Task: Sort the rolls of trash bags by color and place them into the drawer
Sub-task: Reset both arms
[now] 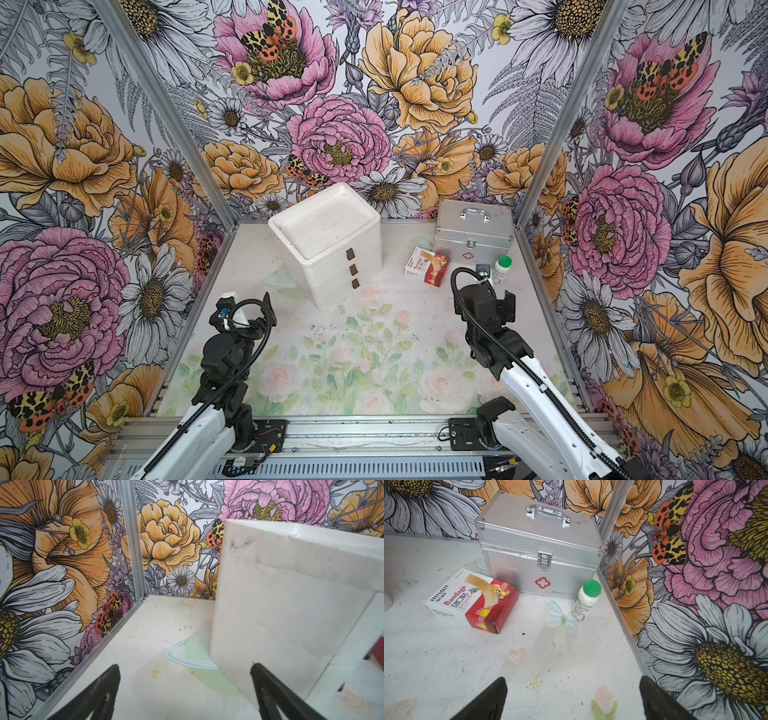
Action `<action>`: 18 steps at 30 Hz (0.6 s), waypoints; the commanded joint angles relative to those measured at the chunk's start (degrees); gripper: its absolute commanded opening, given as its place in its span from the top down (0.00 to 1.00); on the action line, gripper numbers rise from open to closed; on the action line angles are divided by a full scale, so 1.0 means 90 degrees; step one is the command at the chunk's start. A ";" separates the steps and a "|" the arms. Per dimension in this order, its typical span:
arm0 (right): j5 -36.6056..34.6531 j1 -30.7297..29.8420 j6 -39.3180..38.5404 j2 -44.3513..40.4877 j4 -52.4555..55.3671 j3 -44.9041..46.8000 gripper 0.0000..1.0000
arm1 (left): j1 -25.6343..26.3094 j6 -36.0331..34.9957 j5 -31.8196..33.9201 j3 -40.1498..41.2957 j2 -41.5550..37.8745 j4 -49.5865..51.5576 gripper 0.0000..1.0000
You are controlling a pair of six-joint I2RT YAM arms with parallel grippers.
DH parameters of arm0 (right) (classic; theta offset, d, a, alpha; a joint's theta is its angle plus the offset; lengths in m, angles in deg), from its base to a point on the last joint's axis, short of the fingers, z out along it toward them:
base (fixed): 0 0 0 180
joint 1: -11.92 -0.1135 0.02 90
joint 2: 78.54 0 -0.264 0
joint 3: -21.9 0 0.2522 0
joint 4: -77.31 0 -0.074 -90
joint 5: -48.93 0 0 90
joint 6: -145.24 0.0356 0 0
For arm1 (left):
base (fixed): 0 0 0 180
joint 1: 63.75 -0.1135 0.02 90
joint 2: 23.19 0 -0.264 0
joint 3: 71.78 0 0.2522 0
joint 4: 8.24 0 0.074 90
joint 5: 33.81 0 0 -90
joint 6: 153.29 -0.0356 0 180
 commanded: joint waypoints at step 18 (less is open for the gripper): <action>0.0848 0.0320 -0.0911 -0.1131 -0.2016 0.1611 0.01 | -0.0406 -0.0109 -0.0153 -0.0237 0.5390 -0.5489 0.01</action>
